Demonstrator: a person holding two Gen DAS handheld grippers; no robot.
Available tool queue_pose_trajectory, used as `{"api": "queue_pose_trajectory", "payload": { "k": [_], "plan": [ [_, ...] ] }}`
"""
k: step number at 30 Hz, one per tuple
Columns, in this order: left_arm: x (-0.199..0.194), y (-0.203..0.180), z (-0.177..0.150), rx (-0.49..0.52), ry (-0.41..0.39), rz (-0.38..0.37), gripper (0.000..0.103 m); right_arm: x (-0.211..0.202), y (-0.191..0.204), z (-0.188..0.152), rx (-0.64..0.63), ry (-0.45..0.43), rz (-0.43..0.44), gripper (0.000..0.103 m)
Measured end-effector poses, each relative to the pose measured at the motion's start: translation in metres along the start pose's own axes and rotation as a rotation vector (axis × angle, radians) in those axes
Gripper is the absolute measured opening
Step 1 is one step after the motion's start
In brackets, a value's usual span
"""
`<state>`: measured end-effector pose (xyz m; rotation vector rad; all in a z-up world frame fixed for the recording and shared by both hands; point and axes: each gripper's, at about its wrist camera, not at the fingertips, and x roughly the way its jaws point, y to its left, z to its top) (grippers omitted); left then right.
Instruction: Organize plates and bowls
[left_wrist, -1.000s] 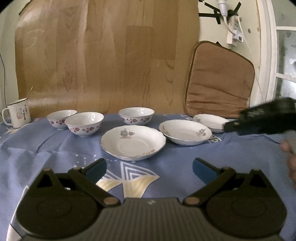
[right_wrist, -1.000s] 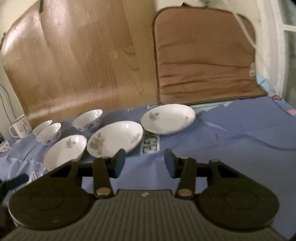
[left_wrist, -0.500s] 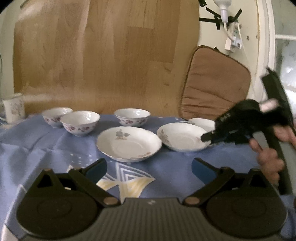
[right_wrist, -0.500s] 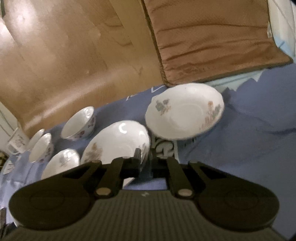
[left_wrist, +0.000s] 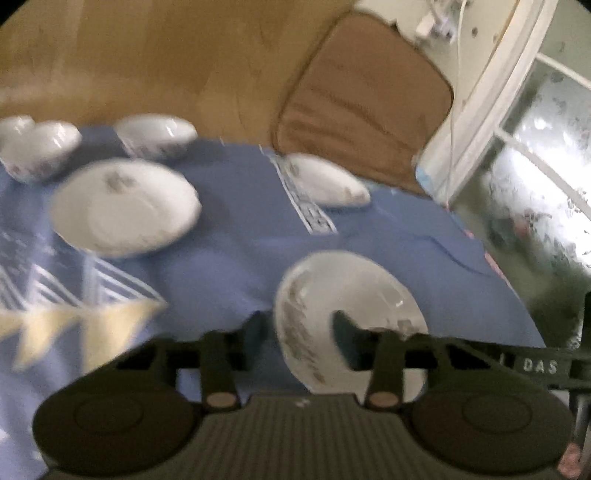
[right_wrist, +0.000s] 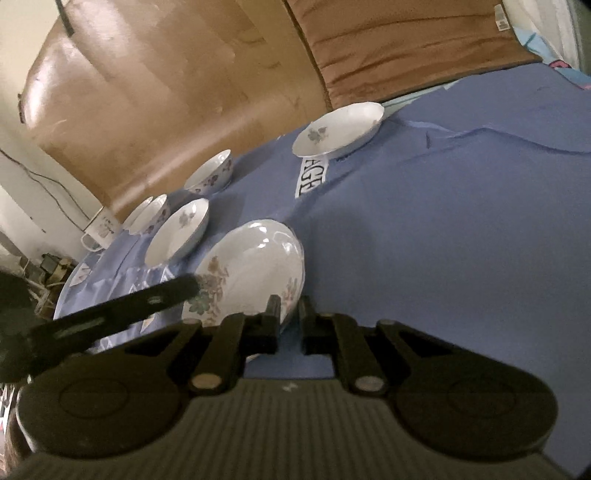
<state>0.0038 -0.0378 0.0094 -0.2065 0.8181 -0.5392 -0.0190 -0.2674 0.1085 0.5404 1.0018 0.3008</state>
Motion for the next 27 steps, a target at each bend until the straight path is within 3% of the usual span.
{"api": "queue_pose_trajectory", "payload": {
  "k": [2, 6, 12, 17, 21, 23, 25, 27],
  "plan": [
    [0.004, -0.010, 0.000, 0.014, 0.001, 0.037, 0.022, -0.001, 0.000, -0.001, -0.004, -0.013, -0.007, 0.012],
    [0.013, -0.032, 0.008, 0.017, 0.021, -0.028, 0.022, -0.014, -0.009, -0.001, -0.011, -0.101, -0.065, 0.011],
    [0.056, -0.107, 0.018, 0.166, 0.063, -0.101, 0.024, -0.056, -0.042, -0.009, 0.016, -0.255, -0.216, 0.011],
    [0.087, -0.156, 0.011, 0.249, 0.108, -0.144, 0.025, -0.081, -0.081, -0.016, 0.107, -0.301, -0.306, 0.011],
    [0.101, -0.171, 0.005, 0.287, 0.118, -0.124, 0.025, -0.082, -0.096, -0.018, 0.140, -0.305, -0.355, 0.012],
    [0.100, -0.174, 0.004, 0.310, 0.099, -0.099, 0.027, -0.077, -0.099, -0.019, 0.149, -0.310, -0.358, 0.016],
    [0.094, -0.173, 0.004, 0.315, 0.077, -0.092, 0.039, -0.078, -0.098, -0.020, 0.140, -0.335, -0.370, 0.016],
    [0.087, -0.169, 0.009, 0.314, 0.049, -0.085, 0.041, -0.078, -0.095, -0.019, 0.135, -0.371, -0.417, 0.034]
  ]
}}
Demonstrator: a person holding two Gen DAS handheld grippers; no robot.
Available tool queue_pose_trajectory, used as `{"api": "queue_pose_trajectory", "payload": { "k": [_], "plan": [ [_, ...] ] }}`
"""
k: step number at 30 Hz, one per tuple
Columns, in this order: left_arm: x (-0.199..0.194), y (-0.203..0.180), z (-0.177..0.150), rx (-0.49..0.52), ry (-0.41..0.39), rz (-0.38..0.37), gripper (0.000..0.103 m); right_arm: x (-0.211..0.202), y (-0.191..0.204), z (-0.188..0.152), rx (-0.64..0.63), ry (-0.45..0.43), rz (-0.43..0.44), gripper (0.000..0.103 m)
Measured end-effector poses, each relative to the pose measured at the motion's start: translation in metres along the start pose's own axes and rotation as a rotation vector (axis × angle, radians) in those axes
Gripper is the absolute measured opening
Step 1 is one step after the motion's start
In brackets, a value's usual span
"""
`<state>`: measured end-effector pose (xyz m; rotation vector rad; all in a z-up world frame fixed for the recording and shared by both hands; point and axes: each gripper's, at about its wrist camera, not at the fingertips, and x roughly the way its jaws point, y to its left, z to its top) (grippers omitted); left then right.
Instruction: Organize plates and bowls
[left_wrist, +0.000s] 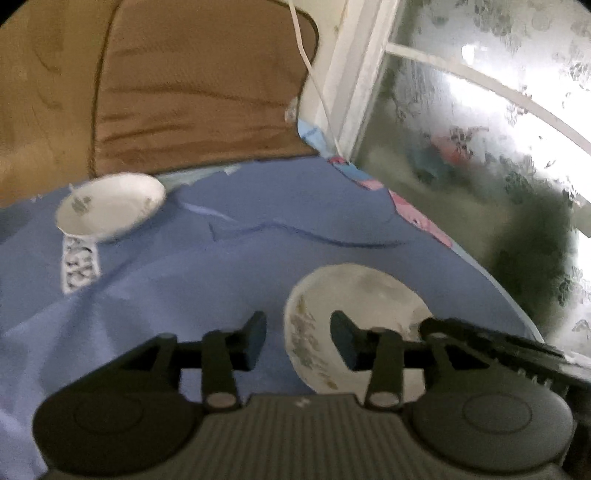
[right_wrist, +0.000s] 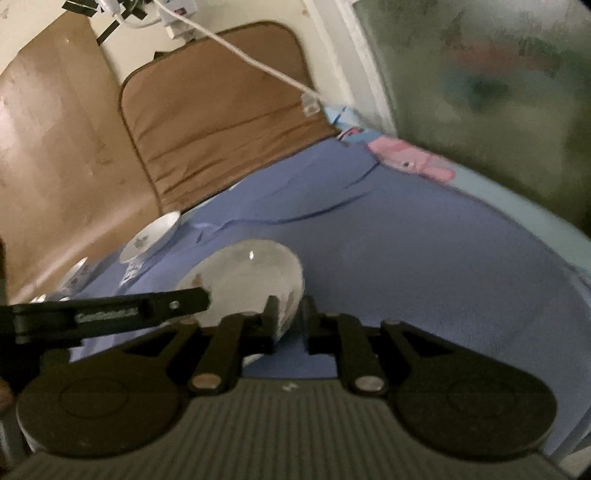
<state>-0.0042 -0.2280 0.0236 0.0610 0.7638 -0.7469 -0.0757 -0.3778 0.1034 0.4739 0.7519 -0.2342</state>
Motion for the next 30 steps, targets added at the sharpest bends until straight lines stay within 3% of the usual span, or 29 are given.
{"api": "queue_pose_trajectory", "payload": {
  "k": [1, 4, 8, 13, 15, 17, 20, 26, 30],
  "plan": [
    [-0.006, 0.004, 0.000, -0.003, -0.016, 0.005, 0.041, -0.005, -0.003, 0.001, 0.005, -0.033, -0.022, 0.043],
    [-0.024, 0.023, 0.000, -0.024, -0.064, 0.036, 0.041, -0.015, -0.003, 0.004, 0.004, -0.112, -0.044, 0.042],
    [-0.048, 0.062, -0.013, -0.054, -0.115, 0.153, 0.041, -0.018, 0.009, 0.005, -0.021, -0.145, 0.014, 0.042],
    [-0.075, 0.117, -0.037, -0.071, -0.164, 0.357, 0.041, 0.003, 0.048, 0.004, -0.078, -0.028, 0.159, 0.032],
    [-0.083, 0.136, -0.045, -0.109, -0.166, 0.388, 0.041, 0.017, 0.067, 0.004, -0.091, 0.055, 0.230, 0.026],
    [-0.089, 0.152, -0.052, -0.161, -0.171, 0.382, 0.041, 0.036, 0.091, 0.006, -0.110, 0.133, 0.293, 0.022],
    [-0.095, 0.167, -0.058, -0.226, -0.181, 0.343, 0.041, 0.065, 0.115, 0.023, -0.070, 0.188, 0.298, 0.022],
    [-0.099, 0.178, -0.062, -0.288, -0.219, 0.286, 0.041, 0.139, 0.118, 0.066, 0.229, 0.216, 0.196, 0.025],
    [-0.101, 0.179, -0.064, -0.295, -0.235, 0.270, 0.041, 0.171, 0.123, 0.073, 0.233, 0.193, 0.092, 0.025]
  ]
}}
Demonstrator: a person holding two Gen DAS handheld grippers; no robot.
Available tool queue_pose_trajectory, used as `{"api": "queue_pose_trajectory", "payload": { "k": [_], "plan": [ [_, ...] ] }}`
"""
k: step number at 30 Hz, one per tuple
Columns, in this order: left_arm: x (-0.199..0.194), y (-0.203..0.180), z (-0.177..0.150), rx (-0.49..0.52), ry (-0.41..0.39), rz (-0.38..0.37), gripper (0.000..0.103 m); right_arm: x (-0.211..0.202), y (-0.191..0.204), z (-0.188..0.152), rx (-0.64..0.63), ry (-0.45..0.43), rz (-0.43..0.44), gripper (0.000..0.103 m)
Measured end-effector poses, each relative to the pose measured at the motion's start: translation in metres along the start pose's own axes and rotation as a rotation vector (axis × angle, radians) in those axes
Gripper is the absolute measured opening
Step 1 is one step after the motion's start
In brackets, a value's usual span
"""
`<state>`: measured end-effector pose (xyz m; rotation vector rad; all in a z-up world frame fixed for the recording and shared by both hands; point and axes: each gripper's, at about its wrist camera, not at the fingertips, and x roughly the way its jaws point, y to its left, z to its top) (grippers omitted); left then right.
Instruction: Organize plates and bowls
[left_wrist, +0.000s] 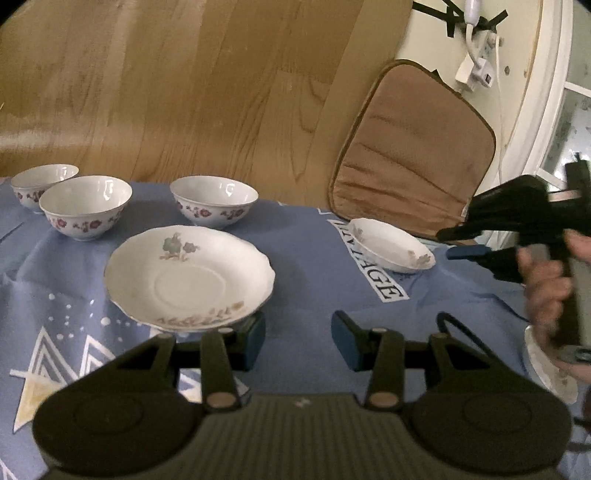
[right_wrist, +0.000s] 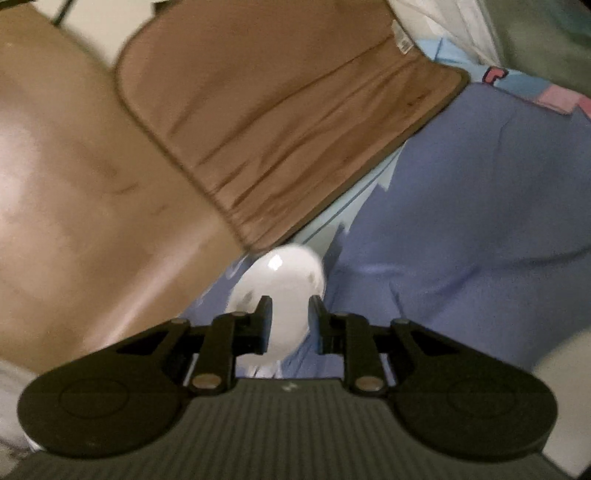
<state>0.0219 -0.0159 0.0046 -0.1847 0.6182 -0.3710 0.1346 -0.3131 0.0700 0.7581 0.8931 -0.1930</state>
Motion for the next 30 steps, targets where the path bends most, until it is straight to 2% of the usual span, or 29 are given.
{"api": "queue_pose_trajectory", "payload": {
  "k": [4, 11, 30],
  "plan": [
    [0.001, 0.003, 0.001, -0.010, 0.001, -0.019, 0.041, 0.017, 0.005, 0.003, -0.052, -0.025, -0.063, 0.025],
    [0.003, 0.005, 0.001, -0.024, 0.006, -0.028, 0.041, 0.033, 0.009, -0.001, -0.104, 0.004, -0.086, 0.025],
    [0.005, 0.004, 0.000, -0.014, 0.011, -0.012, 0.041, 0.043, 0.012, -0.007, -0.145, -0.002, -0.094, 0.023]
  ]
}}
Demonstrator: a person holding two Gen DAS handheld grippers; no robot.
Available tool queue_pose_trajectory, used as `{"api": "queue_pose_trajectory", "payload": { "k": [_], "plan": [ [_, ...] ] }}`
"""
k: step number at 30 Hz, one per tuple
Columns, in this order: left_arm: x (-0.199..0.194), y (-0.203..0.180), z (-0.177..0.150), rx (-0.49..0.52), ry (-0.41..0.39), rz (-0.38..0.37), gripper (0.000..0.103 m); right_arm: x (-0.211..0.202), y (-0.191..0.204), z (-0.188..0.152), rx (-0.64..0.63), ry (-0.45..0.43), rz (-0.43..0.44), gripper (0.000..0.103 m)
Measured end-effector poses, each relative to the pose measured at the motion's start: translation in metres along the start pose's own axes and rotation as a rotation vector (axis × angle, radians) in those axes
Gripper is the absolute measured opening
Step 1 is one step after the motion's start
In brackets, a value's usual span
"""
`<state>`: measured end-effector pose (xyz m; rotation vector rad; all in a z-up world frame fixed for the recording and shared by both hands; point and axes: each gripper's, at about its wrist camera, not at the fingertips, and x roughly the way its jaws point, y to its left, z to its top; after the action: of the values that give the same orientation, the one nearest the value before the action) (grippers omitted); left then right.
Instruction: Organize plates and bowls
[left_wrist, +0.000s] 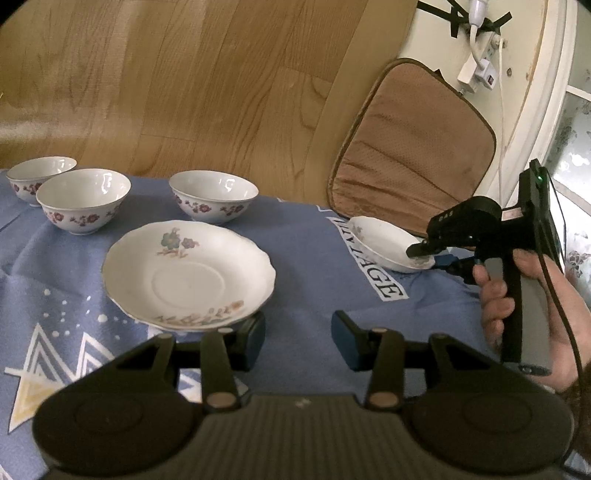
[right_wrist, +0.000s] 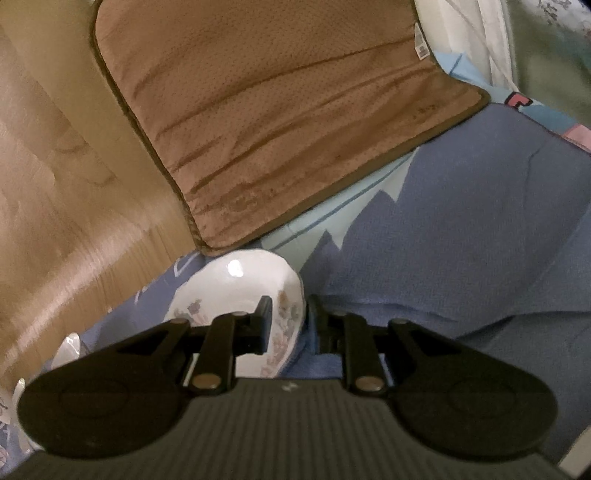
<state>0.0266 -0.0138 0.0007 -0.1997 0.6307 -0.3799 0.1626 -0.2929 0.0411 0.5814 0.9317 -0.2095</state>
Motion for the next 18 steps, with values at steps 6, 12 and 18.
{"api": "queue_pose_trajectory", "payload": {
  "k": [6, 12, 18],
  "plan": [
    [0.001, 0.001, 0.000, -0.002, 0.005, 0.001, 0.042, 0.000, 0.007, -0.005, -0.083, -0.025, -0.026, 0.023],
    [0.001, 0.002, 0.001, -0.004, 0.009, 0.001, 0.043, -0.002, 0.014, -0.011, -0.147, -0.048, -0.054, 0.022],
    [0.000, 0.001, 0.001, -0.004, 0.012, 0.001, 0.044, -0.011, 0.018, -0.016, -0.172, -0.064, -0.047, 0.016]
  ]
}}
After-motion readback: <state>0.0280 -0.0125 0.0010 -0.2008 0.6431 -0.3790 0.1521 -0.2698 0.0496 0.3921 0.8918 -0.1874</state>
